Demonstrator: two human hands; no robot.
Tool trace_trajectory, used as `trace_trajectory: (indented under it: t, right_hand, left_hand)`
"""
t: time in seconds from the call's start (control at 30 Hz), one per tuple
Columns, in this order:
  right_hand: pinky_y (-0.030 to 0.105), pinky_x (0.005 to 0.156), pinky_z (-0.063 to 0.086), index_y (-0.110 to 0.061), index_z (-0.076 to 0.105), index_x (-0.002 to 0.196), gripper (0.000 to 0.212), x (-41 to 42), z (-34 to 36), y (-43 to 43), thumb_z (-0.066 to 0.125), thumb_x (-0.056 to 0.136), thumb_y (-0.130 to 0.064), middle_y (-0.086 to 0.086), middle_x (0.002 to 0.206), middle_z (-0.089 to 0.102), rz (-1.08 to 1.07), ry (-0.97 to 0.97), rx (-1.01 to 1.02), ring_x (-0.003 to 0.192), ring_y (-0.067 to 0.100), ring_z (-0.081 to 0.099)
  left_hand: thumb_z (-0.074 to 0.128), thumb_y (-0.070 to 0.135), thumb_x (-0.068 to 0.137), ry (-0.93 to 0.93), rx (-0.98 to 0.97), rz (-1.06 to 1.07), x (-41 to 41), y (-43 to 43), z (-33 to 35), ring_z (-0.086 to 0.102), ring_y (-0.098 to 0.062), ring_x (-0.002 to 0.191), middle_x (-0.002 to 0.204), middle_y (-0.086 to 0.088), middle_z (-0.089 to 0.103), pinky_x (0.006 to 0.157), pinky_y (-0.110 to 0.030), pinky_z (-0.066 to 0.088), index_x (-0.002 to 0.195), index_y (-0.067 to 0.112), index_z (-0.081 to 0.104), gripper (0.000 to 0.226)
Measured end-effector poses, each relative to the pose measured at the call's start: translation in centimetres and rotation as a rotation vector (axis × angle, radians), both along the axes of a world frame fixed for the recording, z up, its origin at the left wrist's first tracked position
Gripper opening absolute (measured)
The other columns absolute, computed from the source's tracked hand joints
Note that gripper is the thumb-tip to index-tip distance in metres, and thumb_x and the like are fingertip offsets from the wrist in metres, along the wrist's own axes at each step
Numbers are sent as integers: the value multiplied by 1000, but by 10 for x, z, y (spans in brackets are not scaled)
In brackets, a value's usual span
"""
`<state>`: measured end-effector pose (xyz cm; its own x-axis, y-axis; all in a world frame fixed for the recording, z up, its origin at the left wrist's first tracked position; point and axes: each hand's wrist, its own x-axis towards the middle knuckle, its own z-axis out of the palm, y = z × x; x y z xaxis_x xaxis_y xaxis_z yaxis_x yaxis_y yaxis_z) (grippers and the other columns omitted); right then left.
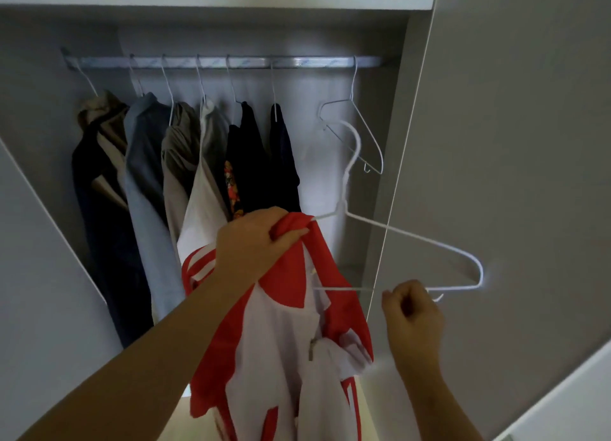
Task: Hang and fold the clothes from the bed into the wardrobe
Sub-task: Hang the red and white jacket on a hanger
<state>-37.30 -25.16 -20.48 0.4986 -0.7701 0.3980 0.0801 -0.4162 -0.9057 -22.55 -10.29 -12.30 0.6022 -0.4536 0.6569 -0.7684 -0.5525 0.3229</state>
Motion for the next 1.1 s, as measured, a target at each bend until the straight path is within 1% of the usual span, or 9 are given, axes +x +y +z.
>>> trace_trajectory:
  t: [0.13, 0.2, 0.27, 0.4, 0.5, 0.67, 0.8, 0.97, 1.1]
  right_hand:
    - [16, 53, 37, -15, 47, 61, 28, 11, -25, -2, 60, 82, -2, -4, 58, 49, 39, 263, 163, 61, 12, 48]
    - [22, 67, 40, -17, 51, 87, 13, 21, -27, 2, 64, 85, -16, -6, 83, 54, 175, 424, 258, 81, 14, 52]
    - [19, 73, 46, -23, 46, 106, 29, 31, -29, 7, 66, 85, -22, -7, 102, 52, 353, 463, 377, 89, 9, 53]
    - [20, 68, 48, -14, 61, 106, 22, 44, -34, 19, 65, 86, -22, 0, 93, 61, 434, 650, 283, 79, 13, 58]
    - [34, 68, 52, -3, 63, 106, 20, 49, -35, 13, 54, 91, -12, 14, 89, 66, 381, 520, 591, 78, 26, 61]
    - [37, 46, 55, -1, 58, 91, 14, 53, -19, 1, 45, 95, -5, 18, 78, 67, 415, 178, 1298, 72, 31, 64]
    - [41, 46, 55, -1, 62, 84, 25, 51, -18, -4, 40, 94, -5, 17, 64, 69, 467, 113, 1380, 52, 27, 67]
    - [32, 52, 54, -8, 64, 67, 29, 42, -15, -19, 41, 84, -8, 9, 57, 63, 520, 25, 1428, 47, 22, 62]
    - [32, 63, 51, -12, 59, 45, 30, 31, -12, -25, 45, 68, -25, 5, 56, 58, 596, -60, 1431, 49, 21, 60]
  left_hand:
    - [52, 52, 75, 49, -100, 16, 0, 7, 11, 64, -24, 86, 93, -6, 70, 80, -34, 49, 104, 14, 68, 50]
    - [53, 51, 75, 50, -126, -7, -4, 10, 17, 64, -22, 86, 93, -5, 70, 81, -34, 50, 104, 14, 68, 49]
    - [55, 49, 74, 53, -155, -33, -6, 13, 22, 64, -21, 85, 92, -5, 70, 80, -34, 50, 103, 13, 68, 48]
    - [61, 45, 74, 31, -217, -34, -2, 28, 30, 62, -15, 80, 87, 1, 67, 74, -26, 47, 100, 12, 69, 43]
    - [60, 52, 73, 54, -263, -51, 8, 47, 32, 63, -15, 74, 82, 7, 63, 70, -26, 51, 95, 13, 70, 46]
    - [71, 53, 72, 215, -250, -21, 32, 75, 8, 63, -8, 71, 77, 8, 66, 69, -29, 53, 92, 16, 69, 42]
    - [66, 36, 77, 351, -242, -51, 40, 89, -12, 58, 12, 74, 82, 21, 61, 66, -4, 46, 92, 37, 61, 16]
    - [54, 44, 78, 487, -161, -117, 38, 104, -23, 58, 19, 84, 83, 41, 62, 71, 0, 44, 97, 48, 59, 20]
    - [54, 42, 80, 564, -200, -112, 38, 108, -32, 59, 18, 80, 77, 42, 61, 66, 0, 44, 77, 64, 61, 24]
